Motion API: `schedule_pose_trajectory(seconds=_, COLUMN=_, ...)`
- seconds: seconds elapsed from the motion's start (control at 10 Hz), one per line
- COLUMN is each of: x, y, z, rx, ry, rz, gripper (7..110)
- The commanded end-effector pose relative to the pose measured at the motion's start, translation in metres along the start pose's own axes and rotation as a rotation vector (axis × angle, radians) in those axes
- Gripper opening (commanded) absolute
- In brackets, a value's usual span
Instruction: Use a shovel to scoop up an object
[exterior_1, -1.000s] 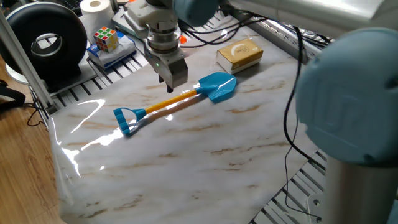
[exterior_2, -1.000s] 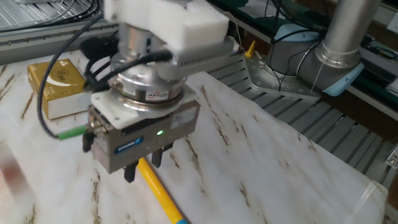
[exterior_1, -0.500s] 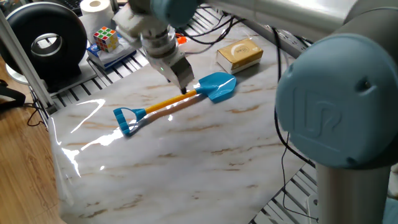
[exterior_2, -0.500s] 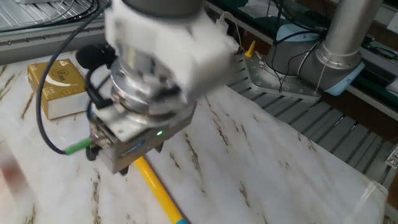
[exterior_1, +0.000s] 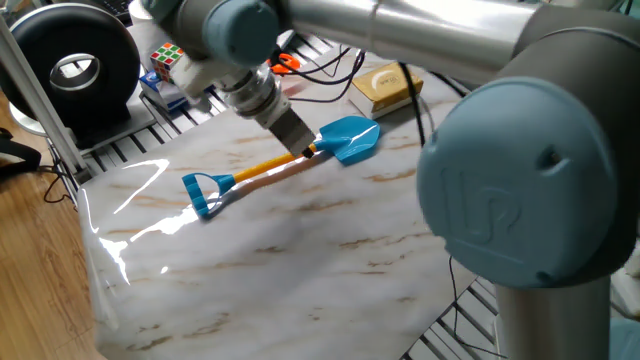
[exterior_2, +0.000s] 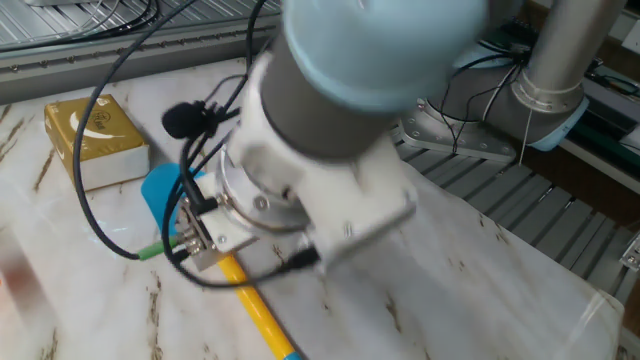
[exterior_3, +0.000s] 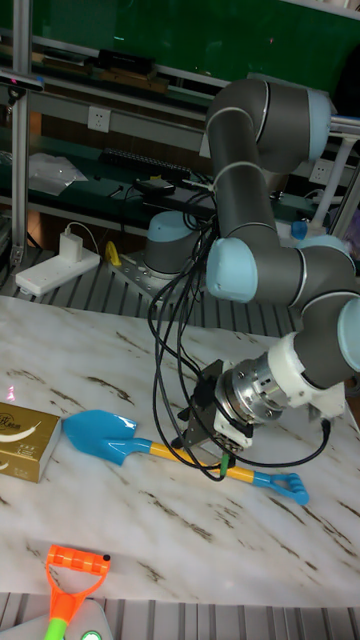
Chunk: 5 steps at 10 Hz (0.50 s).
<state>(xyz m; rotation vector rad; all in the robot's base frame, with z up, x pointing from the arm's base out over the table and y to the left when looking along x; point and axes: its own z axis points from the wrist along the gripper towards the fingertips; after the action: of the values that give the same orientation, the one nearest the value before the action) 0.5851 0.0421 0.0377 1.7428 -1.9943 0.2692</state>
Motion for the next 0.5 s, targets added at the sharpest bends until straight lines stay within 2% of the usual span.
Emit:
schedule_pose_trajectory(seconds=0.0, x=-0.002, y=-0.006, z=0.002, rx=0.024, ry=0.036, rz=0.050, gripper=44)
schedule_pose_trajectory(seconds=0.1, x=-0.012, y=-0.006, z=0.002, rx=0.035, ry=0.006, rz=0.054, gripper=44)
schedule_pose_trajectory(seconds=0.2, x=-0.017, y=-0.005, z=0.004, rx=0.060, ry=0.005, rz=0.067, gripper=44)
schedule_pose_trajectory(seconds=0.3, x=-0.018, y=-0.008, z=0.005, rx=0.106, ry=0.017, rz=0.077, gripper=44)
schedule_pose_trajectory(seconds=0.4, x=-0.020, y=-0.009, z=0.004, rx=0.126, ry=0.014, rz=0.077, gripper=44)
